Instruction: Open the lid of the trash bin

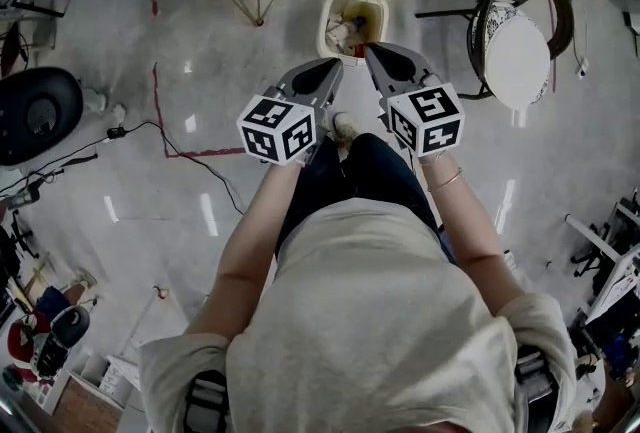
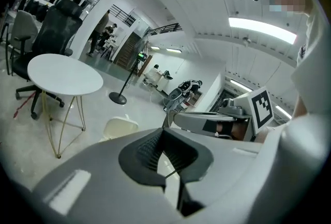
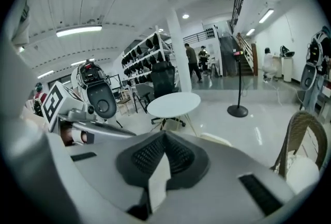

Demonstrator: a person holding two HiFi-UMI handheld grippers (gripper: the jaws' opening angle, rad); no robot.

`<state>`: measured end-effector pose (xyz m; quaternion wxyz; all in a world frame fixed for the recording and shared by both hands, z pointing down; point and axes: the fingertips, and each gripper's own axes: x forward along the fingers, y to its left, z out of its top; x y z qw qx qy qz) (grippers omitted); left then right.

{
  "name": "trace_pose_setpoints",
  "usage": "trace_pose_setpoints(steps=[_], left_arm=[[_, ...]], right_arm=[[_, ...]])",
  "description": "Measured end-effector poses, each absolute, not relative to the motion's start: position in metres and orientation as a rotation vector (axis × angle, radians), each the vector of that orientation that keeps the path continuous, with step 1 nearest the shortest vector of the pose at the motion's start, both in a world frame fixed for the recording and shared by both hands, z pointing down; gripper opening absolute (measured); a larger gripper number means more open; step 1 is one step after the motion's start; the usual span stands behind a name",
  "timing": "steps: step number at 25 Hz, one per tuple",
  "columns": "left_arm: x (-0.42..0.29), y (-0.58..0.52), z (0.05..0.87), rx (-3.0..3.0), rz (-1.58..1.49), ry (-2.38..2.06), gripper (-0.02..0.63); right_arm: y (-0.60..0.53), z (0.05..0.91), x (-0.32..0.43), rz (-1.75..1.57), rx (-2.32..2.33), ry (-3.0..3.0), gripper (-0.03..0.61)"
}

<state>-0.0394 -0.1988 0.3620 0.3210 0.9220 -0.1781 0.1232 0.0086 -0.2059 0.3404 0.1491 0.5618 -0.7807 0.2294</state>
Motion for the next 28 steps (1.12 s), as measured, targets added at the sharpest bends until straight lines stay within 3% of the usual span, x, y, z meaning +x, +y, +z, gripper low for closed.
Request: trace_pose_setpoints(steps=[12,28], left_arm=[[-0.041,-0.205,0.296,2.568,0.254,-0.461,0.005],[-0.042,-0.193,0.296,2.627,0.316,-0.521,0.005]], right_arm=[[-0.188,0.287,0.001,0.557,1.661,-2.314,0.008],[-0.176,0.283,-0.001,0.529,1.677,-2.323,0.008]])
